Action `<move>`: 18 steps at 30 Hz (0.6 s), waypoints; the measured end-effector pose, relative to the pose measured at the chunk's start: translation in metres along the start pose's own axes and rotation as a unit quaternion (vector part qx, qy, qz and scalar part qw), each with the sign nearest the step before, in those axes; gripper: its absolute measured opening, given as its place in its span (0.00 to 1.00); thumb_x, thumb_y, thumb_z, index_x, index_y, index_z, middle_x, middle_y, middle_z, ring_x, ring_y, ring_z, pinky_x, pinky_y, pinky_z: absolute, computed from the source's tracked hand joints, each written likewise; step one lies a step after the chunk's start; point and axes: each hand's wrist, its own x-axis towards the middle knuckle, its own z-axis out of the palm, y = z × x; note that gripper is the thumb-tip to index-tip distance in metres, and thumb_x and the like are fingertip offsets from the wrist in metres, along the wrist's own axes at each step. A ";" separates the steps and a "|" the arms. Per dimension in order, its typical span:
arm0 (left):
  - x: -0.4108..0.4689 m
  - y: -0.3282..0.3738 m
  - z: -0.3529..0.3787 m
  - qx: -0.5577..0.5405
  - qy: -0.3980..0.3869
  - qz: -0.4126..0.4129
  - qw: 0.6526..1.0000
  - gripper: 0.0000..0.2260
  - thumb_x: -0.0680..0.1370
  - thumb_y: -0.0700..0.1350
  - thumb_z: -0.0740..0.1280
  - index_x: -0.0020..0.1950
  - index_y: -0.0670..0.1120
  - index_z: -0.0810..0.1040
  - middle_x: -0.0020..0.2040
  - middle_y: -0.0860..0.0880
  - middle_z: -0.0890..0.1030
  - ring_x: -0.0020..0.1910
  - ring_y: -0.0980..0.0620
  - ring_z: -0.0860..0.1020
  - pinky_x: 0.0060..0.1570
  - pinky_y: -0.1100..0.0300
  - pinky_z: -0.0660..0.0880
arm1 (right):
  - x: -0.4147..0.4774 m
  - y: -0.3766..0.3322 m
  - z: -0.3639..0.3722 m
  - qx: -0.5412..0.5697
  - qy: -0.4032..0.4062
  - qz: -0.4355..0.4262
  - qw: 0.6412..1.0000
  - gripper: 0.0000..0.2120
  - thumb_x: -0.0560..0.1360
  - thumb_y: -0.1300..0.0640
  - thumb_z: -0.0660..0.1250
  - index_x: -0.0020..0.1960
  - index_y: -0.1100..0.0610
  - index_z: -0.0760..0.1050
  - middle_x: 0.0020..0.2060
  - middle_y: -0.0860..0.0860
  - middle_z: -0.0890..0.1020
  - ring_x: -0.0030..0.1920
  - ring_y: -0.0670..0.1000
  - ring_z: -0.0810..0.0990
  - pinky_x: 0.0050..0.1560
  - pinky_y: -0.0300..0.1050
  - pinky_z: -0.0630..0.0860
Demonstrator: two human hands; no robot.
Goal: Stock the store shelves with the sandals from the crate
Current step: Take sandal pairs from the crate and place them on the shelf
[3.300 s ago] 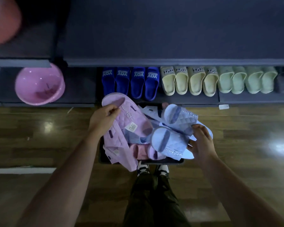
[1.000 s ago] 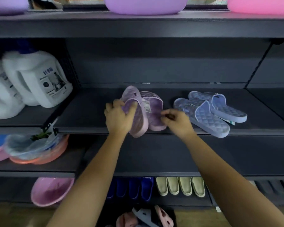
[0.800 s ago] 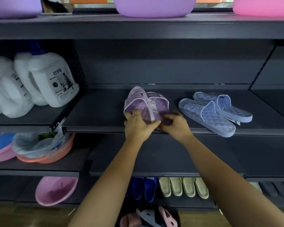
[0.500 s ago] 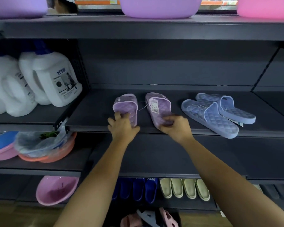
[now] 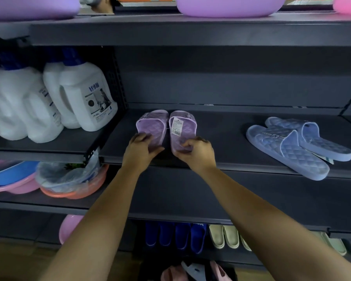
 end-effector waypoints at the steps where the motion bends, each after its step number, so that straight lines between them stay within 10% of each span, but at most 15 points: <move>1: 0.004 -0.009 0.001 0.006 0.000 -0.005 1.000 0.29 0.74 0.59 0.67 0.70 0.44 0.71 0.71 0.45 0.69 0.72 0.43 0.63 0.67 0.49 0.66 | 0.004 -0.004 0.005 -0.001 -0.009 -0.001 1.000 0.18 0.66 0.41 0.74 0.50 0.51 0.82 0.47 0.48 0.82 0.51 0.54 0.78 0.51 0.47 0.77; 14: 0.038 -0.062 0.012 0.086 -0.075 -0.044 0.992 0.36 0.75 0.68 0.48 0.76 0.48 0.59 0.77 0.48 0.58 0.77 0.45 0.51 0.75 0.51 0.48 | 0.025 -0.025 0.028 -0.013 -0.103 -0.024 0.994 0.20 0.73 0.47 0.70 0.62 0.51 0.77 0.60 0.55 0.77 0.59 0.56 0.75 0.60 0.51 0.75; 18: 0.018 -0.006 0.009 0.058 0.053 -0.104 0.991 0.24 0.81 0.54 0.56 0.72 0.42 0.66 0.74 0.39 0.64 0.74 0.36 0.57 0.72 0.42 0.52 | 0.013 -0.011 -0.021 0.027 -0.098 -0.065 0.993 0.16 0.74 0.58 0.68 0.62 0.56 0.77 0.57 0.55 0.81 0.55 0.53 0.79 0.59 0.43 0.74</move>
